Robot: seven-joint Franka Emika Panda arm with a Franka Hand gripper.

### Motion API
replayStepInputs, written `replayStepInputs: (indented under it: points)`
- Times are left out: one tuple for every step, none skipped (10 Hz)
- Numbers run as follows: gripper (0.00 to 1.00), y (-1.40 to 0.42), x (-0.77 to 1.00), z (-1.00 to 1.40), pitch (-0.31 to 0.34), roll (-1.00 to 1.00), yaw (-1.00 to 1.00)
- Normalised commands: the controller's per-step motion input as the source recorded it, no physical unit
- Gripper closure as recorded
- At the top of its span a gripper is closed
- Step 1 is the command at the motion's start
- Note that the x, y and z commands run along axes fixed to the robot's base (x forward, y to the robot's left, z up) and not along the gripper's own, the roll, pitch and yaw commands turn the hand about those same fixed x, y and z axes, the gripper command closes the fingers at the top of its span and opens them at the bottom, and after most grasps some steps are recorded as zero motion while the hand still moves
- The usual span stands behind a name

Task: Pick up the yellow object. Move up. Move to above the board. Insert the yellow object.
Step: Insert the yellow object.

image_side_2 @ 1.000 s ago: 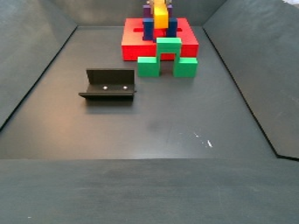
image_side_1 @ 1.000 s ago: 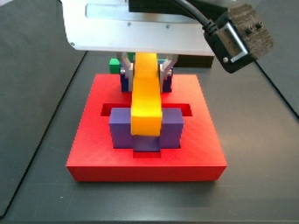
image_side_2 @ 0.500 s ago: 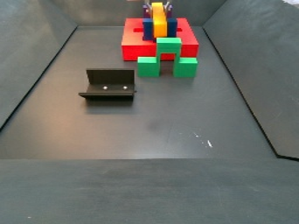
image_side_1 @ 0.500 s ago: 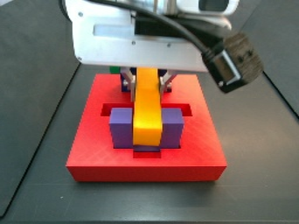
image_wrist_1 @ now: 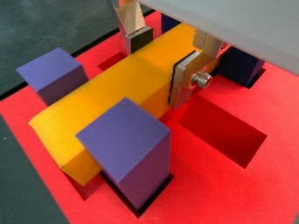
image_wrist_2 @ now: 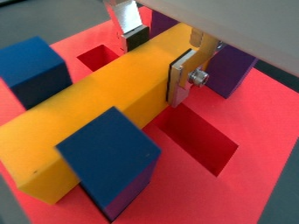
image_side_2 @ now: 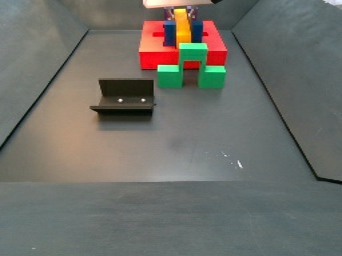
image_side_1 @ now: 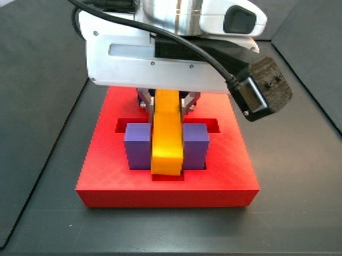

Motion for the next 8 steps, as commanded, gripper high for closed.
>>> replayStepInputs:
  points:
    - [1.00, -0.04, 0.04, -0.23, 0.000, 0.07, 0.01]
    - [1.00, -0.02, 0.03, -0.23, 0.000, 0.10, 0.00]
    - [1.00, 0.00, 0.00, -0.26, 0.000, 0.12, 0.01]
    - [1.00, 0.00, 0.00, -0.27, 0.000, 0.12, 0.01]
    - [1.00, 0.00, 0.00, -0.11, 0.000, 0.06, 0.00]
    - [1.00, 0.00, 0.00, -0.08, -0.001, 0.00, 0.00]
    - [1.00, 0.00, -0.14, -0.18, -0.007, 0.00, 0.00]
    - [1.00, 0.00, -0.20, -0.11, -0.019, 0.00, -0.01]
